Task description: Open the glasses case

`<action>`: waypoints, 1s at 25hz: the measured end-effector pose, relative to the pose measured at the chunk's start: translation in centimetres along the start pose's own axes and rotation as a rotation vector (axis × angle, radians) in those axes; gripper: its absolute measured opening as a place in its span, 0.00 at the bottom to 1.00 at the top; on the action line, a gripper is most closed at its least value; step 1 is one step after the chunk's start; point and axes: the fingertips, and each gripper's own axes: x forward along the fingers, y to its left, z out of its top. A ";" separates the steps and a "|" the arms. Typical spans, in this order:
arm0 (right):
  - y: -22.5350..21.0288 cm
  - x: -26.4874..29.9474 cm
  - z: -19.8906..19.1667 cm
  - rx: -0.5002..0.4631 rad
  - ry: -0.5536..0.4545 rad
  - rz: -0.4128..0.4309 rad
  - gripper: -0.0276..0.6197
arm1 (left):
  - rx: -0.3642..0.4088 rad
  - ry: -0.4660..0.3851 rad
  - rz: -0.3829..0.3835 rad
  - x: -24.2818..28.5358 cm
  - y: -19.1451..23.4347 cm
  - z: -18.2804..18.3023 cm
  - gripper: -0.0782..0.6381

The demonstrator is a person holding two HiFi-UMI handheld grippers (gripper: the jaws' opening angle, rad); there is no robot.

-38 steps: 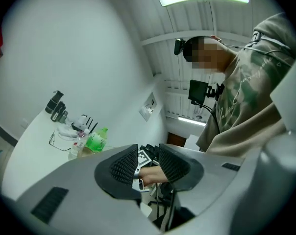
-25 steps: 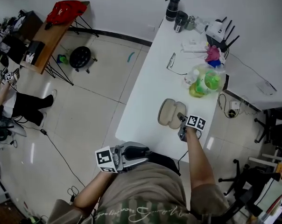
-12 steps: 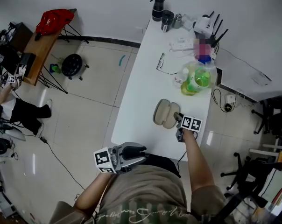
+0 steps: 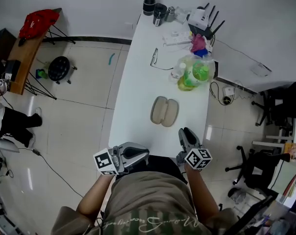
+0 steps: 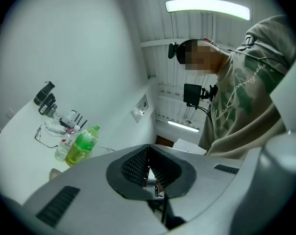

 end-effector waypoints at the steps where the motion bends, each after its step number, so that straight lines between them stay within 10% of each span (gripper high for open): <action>1: 1.5 -0.5 -1.1 0.097 0.009 0.037 0.23 | 0.005 0.031 -0.020 0.0 0.2 -0.4 0.12; 4: 6.4 -1.0 -3.0 0.245 -0.016 0.151 0.23 | 0.028 0.101 -0.063 -0.3 0.7 -1.6 0.12; 8: 11.5 -1.5 -2.3 0.056 -0.052 0.310 0.22 | 0.025 0.096 -0.060 -0.8 1.5 -1.4 0.12; 13: 13.8 -5.0 -4.8 -0.169 0.063 0.378 0.22 | 0.459 0.244 -0.063 -0.5 -2.8 -3.6 0.12; 17: 14.3 -9.1 -4.4 -0.206 0.008 0.412 0.06 | 0.260 0.179 0.065 -0.4 -5.1 -4.8 0.12; 25: 13.1 -20.6 -6.2 -0.274 -0.110 0.472 0.06 | 0.301 0.130 0.167 3.9 -14.0 -11.1 0.12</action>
